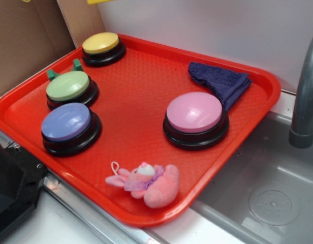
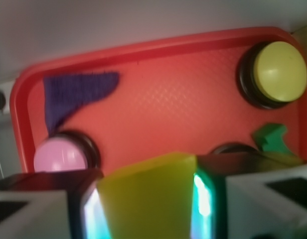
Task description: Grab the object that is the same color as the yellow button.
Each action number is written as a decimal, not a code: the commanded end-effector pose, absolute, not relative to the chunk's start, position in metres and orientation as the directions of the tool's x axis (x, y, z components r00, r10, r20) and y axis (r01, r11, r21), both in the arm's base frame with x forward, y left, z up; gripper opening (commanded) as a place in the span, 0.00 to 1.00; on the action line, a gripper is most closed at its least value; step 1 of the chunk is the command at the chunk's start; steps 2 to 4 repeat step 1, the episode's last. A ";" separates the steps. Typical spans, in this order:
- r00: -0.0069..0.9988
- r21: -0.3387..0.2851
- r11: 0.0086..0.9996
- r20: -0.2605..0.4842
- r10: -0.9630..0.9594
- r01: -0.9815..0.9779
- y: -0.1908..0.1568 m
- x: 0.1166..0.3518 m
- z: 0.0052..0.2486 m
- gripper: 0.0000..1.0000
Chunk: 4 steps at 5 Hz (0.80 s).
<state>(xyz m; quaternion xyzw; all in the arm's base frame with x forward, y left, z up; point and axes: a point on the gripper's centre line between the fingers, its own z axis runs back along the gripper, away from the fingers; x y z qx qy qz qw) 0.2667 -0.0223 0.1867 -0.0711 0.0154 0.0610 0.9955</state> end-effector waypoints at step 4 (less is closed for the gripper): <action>0.994 -0.096 0.994 0.093 0.051 -0.042 -0.018 0.241 0.213 0.00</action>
